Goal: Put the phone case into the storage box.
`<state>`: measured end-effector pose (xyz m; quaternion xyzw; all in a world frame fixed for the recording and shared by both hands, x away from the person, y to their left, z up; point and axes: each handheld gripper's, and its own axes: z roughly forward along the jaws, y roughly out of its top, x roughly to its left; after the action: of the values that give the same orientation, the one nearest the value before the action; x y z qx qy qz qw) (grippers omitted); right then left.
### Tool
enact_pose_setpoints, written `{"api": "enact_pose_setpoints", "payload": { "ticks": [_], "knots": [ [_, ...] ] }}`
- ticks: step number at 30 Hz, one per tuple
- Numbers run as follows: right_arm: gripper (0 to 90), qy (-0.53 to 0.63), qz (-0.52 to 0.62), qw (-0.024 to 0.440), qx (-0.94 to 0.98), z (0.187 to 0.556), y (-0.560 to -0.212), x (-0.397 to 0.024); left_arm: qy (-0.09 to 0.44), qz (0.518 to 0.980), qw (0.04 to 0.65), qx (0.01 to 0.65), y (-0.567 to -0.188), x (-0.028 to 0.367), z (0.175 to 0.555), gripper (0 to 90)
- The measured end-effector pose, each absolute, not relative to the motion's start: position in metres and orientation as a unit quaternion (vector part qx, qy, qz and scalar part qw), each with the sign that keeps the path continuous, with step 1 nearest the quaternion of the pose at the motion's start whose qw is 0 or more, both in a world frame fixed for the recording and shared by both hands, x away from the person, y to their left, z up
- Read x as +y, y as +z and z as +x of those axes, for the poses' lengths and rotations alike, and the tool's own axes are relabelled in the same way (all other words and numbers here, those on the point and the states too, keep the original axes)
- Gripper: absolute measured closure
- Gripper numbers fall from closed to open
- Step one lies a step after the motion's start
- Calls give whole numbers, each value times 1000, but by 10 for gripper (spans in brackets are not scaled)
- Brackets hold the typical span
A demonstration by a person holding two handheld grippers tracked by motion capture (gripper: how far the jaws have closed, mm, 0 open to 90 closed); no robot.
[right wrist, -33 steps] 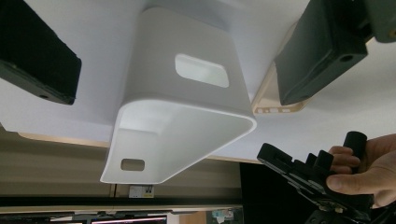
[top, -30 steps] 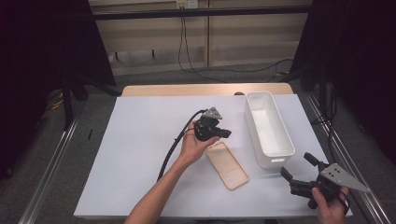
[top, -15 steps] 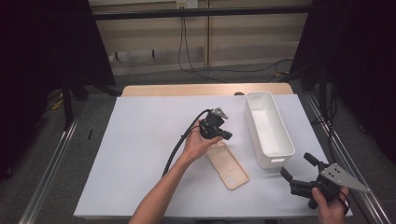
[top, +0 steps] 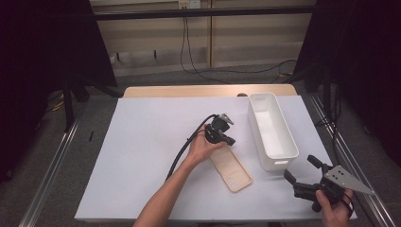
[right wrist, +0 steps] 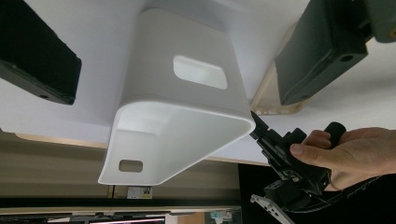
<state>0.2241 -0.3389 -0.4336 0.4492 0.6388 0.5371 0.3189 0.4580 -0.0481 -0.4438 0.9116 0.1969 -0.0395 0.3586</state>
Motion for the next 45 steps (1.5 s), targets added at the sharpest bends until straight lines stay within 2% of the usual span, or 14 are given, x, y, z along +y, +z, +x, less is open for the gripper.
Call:
{"api": "enact_pose_setpoints", "payload": {
  "ticks": [15, 22, 45],
  "knots": [
    [0, 537, 450, 321, 637, 222, -433, -340, -32, 921, 337, 190, -449, -43, 456, 900],
    [0, 536, 450, 322, 638, 223, -433, -340, -42, 912, 354, 201, -452, -30, 452, 900],
    [0, 536, 452, 322, 637, 222, -433, -340, -23, 910, 359, 204, -452, 0, 433, 900]
  ]
}}
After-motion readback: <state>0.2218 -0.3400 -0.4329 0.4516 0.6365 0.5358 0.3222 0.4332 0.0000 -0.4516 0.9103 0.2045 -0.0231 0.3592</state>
